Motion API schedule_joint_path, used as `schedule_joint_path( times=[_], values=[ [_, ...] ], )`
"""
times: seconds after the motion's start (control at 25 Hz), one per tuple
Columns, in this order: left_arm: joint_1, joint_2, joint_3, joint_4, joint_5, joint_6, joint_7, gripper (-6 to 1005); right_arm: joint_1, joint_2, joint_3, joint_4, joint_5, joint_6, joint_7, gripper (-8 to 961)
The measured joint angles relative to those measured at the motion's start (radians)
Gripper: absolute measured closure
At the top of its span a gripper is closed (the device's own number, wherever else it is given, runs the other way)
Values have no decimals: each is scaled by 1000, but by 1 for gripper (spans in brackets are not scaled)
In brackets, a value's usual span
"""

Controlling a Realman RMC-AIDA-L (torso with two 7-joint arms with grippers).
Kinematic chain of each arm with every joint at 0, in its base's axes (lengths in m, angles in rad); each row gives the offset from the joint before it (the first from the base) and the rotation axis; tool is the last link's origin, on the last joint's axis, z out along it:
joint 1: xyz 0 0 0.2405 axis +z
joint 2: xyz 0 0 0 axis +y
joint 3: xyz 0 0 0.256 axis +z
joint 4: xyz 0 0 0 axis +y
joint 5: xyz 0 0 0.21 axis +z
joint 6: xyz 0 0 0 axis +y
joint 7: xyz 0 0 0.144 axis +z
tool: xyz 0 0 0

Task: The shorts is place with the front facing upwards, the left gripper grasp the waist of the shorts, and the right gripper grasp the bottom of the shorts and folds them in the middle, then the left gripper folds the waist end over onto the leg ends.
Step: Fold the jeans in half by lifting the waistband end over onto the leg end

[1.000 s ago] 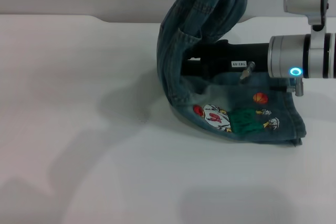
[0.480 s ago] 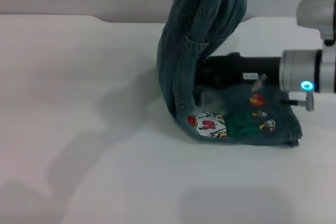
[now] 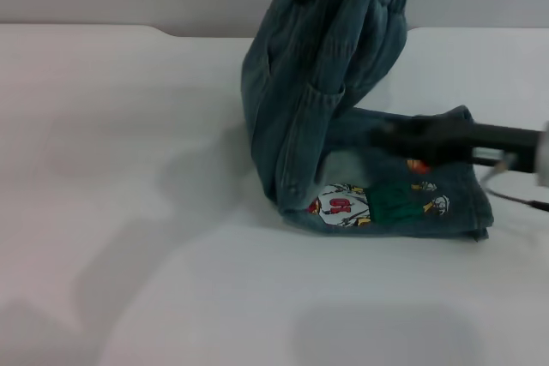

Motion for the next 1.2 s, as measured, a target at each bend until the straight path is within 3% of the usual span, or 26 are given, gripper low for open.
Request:
schedule_joint_path(
  times=[0.24,0.48,1.0,1.2],
  values=[
    [39,-3,67,-10,-3,-30,-10,909,-104,-2,247,-67,13,-119,-27,465],
    [44,-4,115,-28,-11,-54,-13,908,-154,-13,407,-67,43,-146,-66,465],
    [48,-4,192,-38,0,-114,-44,882,-156,-15,454,-49,43,-153,-99,465],
    [54,-4,225,-36,24,-125,-46,620,-147,-14,455,-32,43,-157,-104,465]
  ],
)
